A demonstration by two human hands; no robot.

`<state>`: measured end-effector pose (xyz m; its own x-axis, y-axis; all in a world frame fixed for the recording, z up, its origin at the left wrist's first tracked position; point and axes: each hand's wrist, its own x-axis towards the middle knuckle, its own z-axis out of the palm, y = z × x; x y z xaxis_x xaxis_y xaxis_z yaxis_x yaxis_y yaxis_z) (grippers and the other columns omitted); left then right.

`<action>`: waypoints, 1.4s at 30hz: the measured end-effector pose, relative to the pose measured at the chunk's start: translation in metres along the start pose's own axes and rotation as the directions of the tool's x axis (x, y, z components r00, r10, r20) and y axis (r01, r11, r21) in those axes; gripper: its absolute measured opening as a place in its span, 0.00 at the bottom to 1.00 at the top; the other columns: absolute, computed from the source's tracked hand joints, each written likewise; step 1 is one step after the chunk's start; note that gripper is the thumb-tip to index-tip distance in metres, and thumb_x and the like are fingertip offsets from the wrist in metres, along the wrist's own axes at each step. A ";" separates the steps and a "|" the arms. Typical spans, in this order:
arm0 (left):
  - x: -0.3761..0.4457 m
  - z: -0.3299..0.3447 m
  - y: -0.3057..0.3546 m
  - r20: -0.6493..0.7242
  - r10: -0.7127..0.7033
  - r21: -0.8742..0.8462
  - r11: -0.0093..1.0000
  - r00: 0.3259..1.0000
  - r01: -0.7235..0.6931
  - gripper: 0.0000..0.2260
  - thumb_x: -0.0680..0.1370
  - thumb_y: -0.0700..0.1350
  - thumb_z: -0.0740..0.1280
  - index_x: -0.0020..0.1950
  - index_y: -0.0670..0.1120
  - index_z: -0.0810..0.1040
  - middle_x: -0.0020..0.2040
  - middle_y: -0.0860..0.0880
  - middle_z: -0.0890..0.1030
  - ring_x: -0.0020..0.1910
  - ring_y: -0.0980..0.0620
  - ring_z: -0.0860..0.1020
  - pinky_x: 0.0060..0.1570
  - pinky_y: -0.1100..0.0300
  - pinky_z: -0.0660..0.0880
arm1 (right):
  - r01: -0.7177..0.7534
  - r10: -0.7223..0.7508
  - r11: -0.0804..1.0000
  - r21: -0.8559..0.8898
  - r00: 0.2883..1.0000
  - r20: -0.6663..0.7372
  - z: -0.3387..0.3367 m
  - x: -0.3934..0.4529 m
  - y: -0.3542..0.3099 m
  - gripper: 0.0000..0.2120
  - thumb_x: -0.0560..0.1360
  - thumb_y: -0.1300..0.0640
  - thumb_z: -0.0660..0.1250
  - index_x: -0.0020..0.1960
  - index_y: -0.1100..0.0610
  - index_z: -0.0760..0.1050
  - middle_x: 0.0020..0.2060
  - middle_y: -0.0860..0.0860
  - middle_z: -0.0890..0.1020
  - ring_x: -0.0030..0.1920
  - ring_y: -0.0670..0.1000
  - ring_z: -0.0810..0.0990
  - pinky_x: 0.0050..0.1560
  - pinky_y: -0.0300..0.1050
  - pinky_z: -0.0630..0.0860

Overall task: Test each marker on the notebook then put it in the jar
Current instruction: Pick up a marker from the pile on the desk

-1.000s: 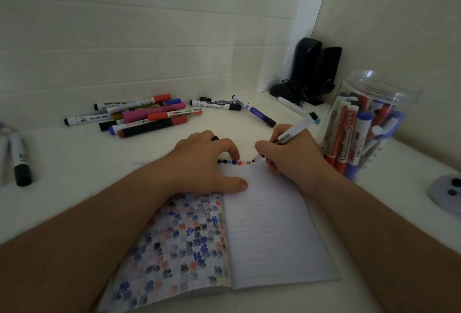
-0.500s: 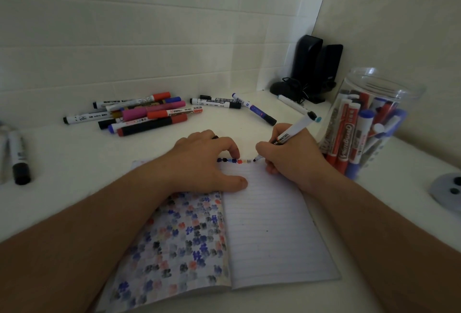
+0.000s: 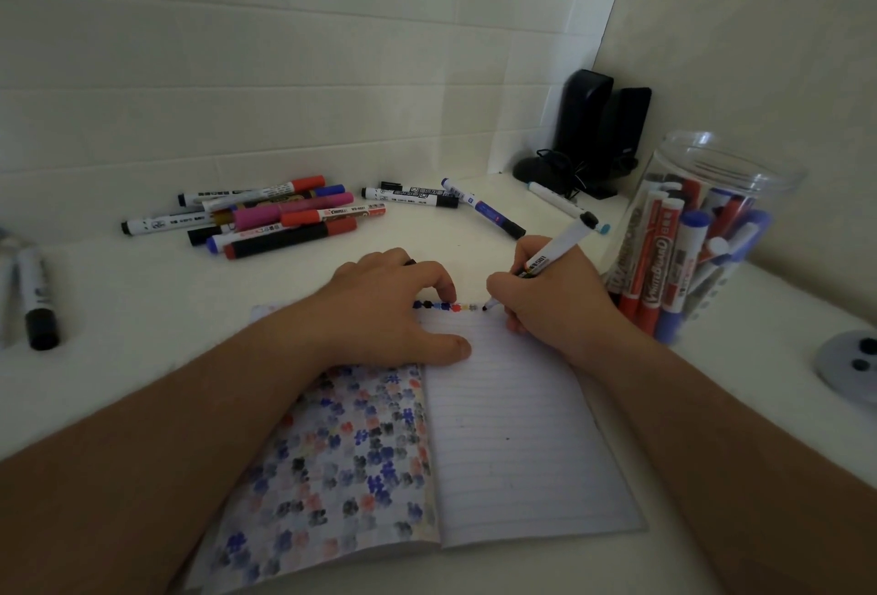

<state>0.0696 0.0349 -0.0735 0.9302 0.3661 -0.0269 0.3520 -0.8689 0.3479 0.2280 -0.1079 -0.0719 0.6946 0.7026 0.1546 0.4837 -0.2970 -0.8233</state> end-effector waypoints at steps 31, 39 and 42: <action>-0.003 -0.002 0.002 -0.005 -0.007 -0.005 1.000 1.000 0.007 0.26 0.69 0.73 0.69 0.64 0.69 0.67 0.53 0.60 0.69 0.57 0.52 0.70 0.62 0.48 0.70 | -0.019 0.018 0.998 0.068 1.000 0.004 0.000 0.002 0.006 0.13 0.73 0.62 0.73 0.37 0.57 0.69 0.27 0.56 0.80 0.27 0.52 0.82 0.31 0.46 0.78; 0.001 0.000 -0.004 -0.254 -0.068 -0.326 0.945 0.965 -0.019 0.13 0.85 0.44 0.59 0.69 0.52 0.62 0.54 0.58 0.79 0.49 0.59 0.78 0.49 0.62 0.75 | -0.041 0.024 0.929 0.368 0.998 0.050 -0.010 -0.002 -0.001 0.09 0.77 0.63 0.74 0.44 0.60 0.73 0.28 0.56 0.75 0.24 0.51 0.70 0.24 0.41 0.68; 0.000 -0.004 -0.004 -0.307 -0.098 -0.421 0.906 0.946 -0.042 0.09 0.85 0.44 0.62 0.62 0.50 0.65 0.54 0.62 0.83 0.51 0.66 0.78 0.46 0.70 0.71 | -0.067 -0.002 0.884 0.462 0.989 0.147 -0.018 -0.008 -0.005 0.06 0.78 0.60 0.74 0.46 0.57 0.77 0.36 0.57 0.80 0.33 0.52 0.77 0.33 0.46 0.76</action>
<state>0.0679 0.0396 -0.0710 0.8138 0.5344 0.2285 0.2359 -0.6629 0.7105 0.2296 -0.1233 -0.0588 0.6075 0.7909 0.0742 0.1349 -0.0107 -0.9908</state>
